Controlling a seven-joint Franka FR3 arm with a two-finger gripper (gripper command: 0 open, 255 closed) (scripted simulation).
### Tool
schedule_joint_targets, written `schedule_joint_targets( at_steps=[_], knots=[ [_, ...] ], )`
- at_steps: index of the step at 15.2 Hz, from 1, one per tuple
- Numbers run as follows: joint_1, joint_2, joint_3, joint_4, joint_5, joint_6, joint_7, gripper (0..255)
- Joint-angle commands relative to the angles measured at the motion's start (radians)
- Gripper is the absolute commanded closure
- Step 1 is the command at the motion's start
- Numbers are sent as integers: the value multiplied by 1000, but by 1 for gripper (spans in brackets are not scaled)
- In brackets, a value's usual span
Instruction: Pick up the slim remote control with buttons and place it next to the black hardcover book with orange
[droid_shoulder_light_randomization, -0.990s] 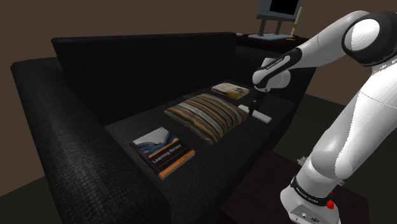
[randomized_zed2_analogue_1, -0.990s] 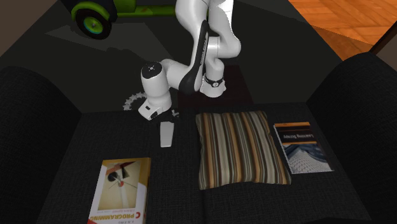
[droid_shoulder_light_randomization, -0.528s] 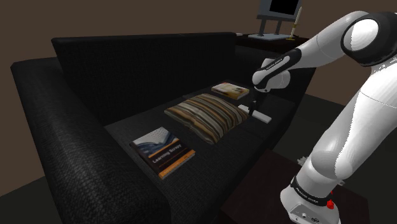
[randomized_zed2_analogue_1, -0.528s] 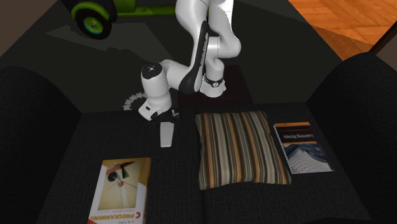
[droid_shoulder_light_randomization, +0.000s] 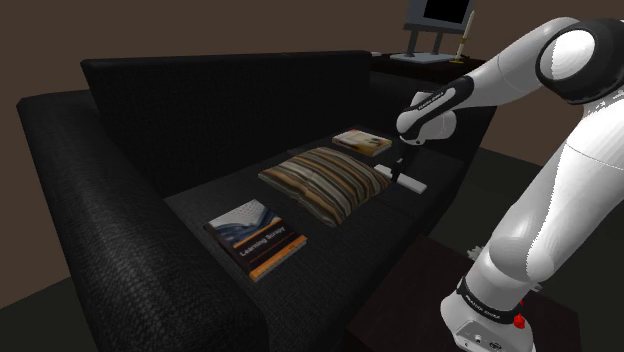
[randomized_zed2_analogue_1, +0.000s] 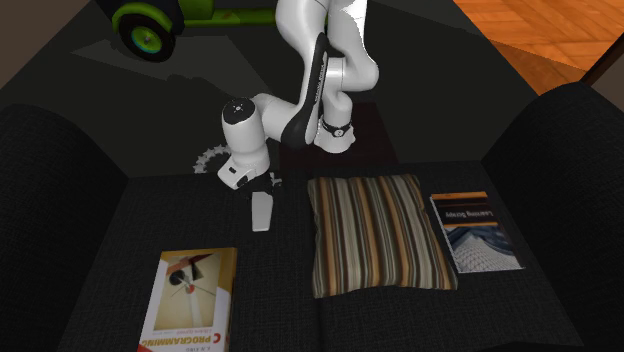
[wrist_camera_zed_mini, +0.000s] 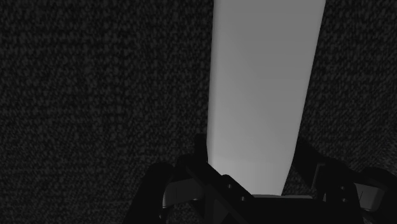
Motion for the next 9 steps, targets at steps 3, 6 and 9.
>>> schedule_joint_targets(
  at_steps=[3, 6, 9],
  knots=[
    [-1, -11, 1, 5, -8, -15, 6, 255],
    [-5, -44, 6, 20, -30, -58, 24, 255],
    [-8, -74, 12, 37, -48, -102, 38, 255]
  ],
)
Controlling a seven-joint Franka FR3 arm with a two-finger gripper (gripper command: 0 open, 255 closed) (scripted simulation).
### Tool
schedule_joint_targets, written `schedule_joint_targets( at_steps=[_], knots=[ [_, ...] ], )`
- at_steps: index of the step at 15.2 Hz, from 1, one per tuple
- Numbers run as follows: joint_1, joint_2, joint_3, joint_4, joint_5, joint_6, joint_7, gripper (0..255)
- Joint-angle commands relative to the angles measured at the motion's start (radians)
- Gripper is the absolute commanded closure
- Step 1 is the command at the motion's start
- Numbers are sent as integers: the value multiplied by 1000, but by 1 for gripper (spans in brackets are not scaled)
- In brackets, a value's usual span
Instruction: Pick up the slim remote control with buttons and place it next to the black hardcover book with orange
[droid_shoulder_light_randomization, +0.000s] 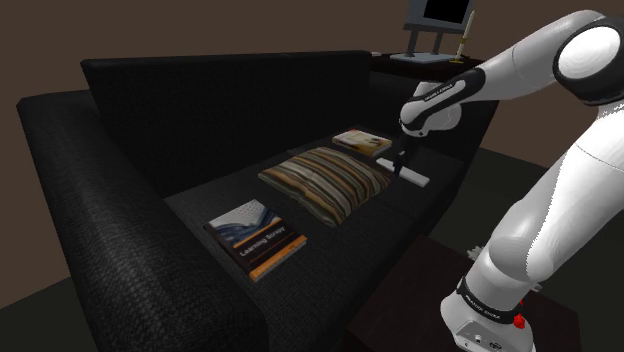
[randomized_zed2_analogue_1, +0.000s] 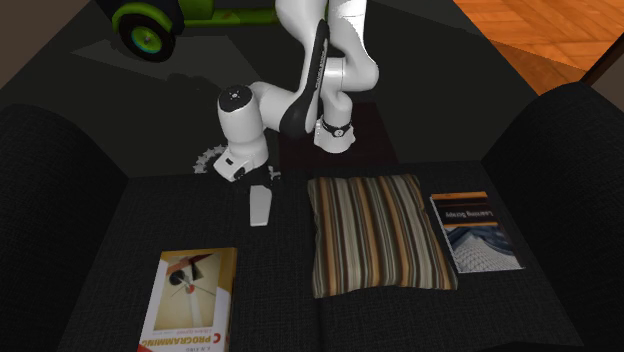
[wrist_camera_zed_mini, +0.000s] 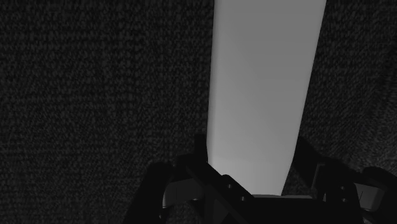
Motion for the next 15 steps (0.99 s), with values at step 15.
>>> schedule_joint_targets(
  at_steps=[15],
  knots=[
    [3, -175, 84, 18, -71, -184, 130, 255]
  ],
)
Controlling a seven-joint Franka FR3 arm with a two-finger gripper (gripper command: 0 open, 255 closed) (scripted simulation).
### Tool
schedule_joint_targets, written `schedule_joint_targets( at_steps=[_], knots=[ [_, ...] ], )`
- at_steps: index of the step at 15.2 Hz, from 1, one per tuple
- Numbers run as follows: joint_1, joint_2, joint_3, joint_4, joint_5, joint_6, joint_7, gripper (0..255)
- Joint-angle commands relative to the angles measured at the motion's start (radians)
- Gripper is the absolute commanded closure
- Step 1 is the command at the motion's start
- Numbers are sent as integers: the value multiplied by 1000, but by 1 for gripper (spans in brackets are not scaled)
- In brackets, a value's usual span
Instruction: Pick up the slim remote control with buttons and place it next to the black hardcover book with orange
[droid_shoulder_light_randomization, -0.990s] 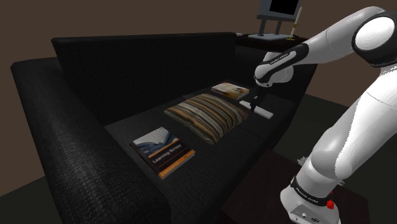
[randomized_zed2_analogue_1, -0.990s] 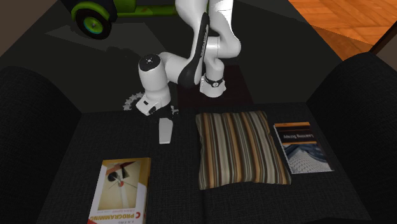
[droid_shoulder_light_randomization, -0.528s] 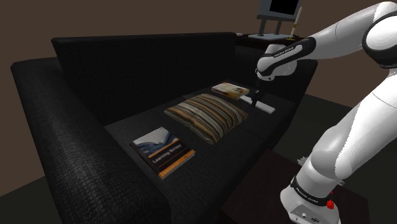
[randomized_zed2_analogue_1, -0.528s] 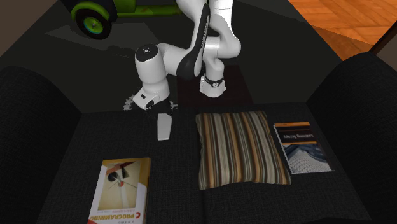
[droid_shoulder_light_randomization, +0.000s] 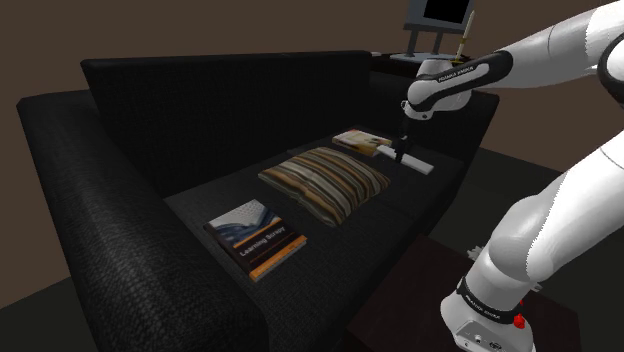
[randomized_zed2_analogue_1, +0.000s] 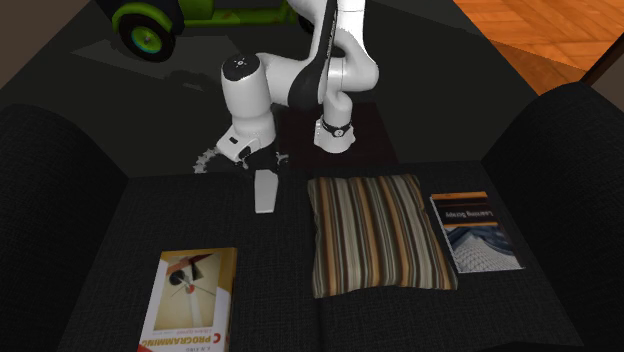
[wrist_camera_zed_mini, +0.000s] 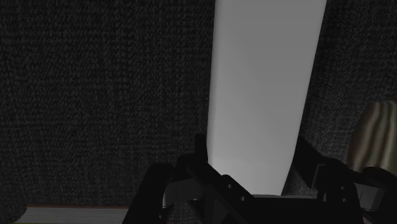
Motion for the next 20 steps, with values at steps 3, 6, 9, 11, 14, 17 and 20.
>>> schedule_joint_targets(
  at_steps=[3, 6, 9, 11, 14, 17, 20],
  knots=[
    [19, -90, 80, -87, -18, -5, 117, 255],
    [37, -149, 142, -141, -15, -14, 198, 255],
    [62, -198, 205, -185, -2, -23, 278, 255],
    [82, -225, 247, -209, 12, -29, 330, 255],
    [116, -257, 310, -235, 39, -37, 408, 255],
    [154, -277, 374, -250, 72, -44, 486, 255],
    [195, -283, 438, -254, 106, -48, 564, 255]
  ],
)
